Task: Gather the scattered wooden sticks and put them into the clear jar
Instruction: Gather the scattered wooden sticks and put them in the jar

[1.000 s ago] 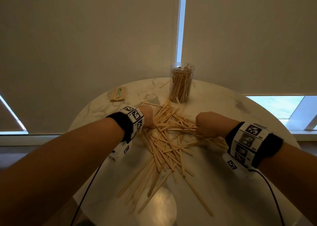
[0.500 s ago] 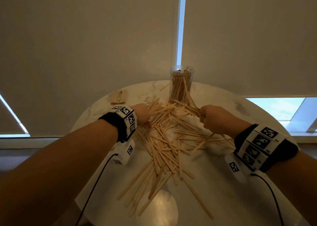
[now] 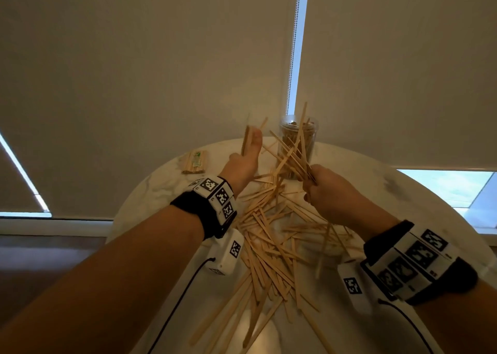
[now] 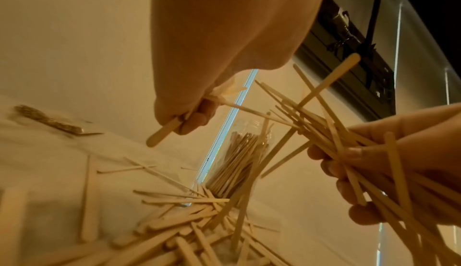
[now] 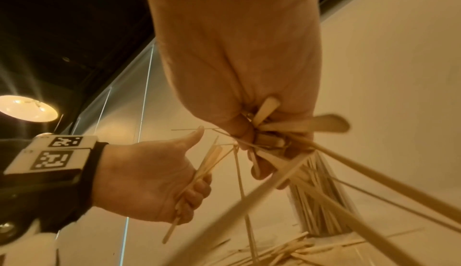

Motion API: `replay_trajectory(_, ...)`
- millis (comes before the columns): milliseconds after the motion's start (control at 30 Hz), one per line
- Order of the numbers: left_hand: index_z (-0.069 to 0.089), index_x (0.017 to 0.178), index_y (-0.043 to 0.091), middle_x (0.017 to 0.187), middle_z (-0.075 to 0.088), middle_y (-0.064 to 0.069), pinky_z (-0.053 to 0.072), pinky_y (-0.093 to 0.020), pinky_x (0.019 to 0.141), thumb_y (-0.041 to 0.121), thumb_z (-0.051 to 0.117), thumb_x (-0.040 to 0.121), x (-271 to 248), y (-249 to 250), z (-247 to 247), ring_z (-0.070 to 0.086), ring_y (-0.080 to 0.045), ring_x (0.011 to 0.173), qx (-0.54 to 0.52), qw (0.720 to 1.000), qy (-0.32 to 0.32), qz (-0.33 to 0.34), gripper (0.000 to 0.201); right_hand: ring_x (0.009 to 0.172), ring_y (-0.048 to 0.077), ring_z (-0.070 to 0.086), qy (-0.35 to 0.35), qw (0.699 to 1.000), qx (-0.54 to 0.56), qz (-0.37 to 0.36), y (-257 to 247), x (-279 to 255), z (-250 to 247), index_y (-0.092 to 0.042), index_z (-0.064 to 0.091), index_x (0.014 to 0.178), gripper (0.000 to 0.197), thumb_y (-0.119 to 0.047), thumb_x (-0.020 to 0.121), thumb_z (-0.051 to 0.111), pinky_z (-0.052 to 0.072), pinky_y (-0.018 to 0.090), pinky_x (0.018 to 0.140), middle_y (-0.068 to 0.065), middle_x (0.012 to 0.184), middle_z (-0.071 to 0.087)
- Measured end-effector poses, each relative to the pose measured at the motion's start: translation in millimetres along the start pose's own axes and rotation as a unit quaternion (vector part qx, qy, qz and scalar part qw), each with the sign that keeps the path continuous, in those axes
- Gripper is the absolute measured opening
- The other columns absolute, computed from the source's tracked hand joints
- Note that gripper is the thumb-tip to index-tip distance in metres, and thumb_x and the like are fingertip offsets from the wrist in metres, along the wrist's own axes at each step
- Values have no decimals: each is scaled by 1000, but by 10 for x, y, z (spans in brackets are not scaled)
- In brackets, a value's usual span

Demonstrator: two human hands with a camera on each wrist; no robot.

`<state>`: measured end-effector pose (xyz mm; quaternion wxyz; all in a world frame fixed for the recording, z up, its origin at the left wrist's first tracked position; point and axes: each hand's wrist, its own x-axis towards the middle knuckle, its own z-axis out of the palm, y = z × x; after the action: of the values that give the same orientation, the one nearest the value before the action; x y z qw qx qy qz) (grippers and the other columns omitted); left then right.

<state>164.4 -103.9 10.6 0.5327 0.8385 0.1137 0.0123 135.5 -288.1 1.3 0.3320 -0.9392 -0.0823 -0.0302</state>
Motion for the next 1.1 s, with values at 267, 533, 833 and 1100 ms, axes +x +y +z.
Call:
replay_trajectory(267, 70, 96, 17, 52, 58, 15, 44, -22, 61, 79, 52, 79, 96, -51, 257, 52, 4, 46, -95, 981, -129, 106, 67, 82, 20, 56, -31, 997, -1, -72, -276, 223, 222, -7, 56, 107, 18, 0, 96, 43, 48, 31, 70, 9, 95, 60)
replay_trajectory(533, 62, 91, 9, 79, 64, -10, 50, -37, 68, 44, 49, 99, 493, -209, 198, 59, -25, 71, -213, 977, -12, -4, 38, 88, 15, 62, -85, 990, -37, -104, -348, 441, 347, -19, 62, 112, 22, -34, 100, 54, 52, 32, 76, -3, 98, 65)
replay_trajectory(833, 56, 89, 11, 68, 58, -2, 44, -31, 55, 38, 48, 103, 647, -211, 158, 65, -20, 67, -325, 942, -1, 84, 32, 101, 13, 60, -125, 988, -81, -29, -180, 543, 154, -21, 58, 130, 54, -36, 82, 77, 48, 27, 85, -6, 114, 64)
replay_trajectory(1100, 48, 93, 17, 67, 44, 3, 39, -21, 46, 34, 54, 101, 588, 188, 233, 37, -7, 49, -465, 871, -58, 143, 20, 72, 10, 74, -117, 990, 62, -54, -155, 563, 86, -15, 67, 98, 14, -21, 87, 74, 60, 32, 76, 0, 83, 76)
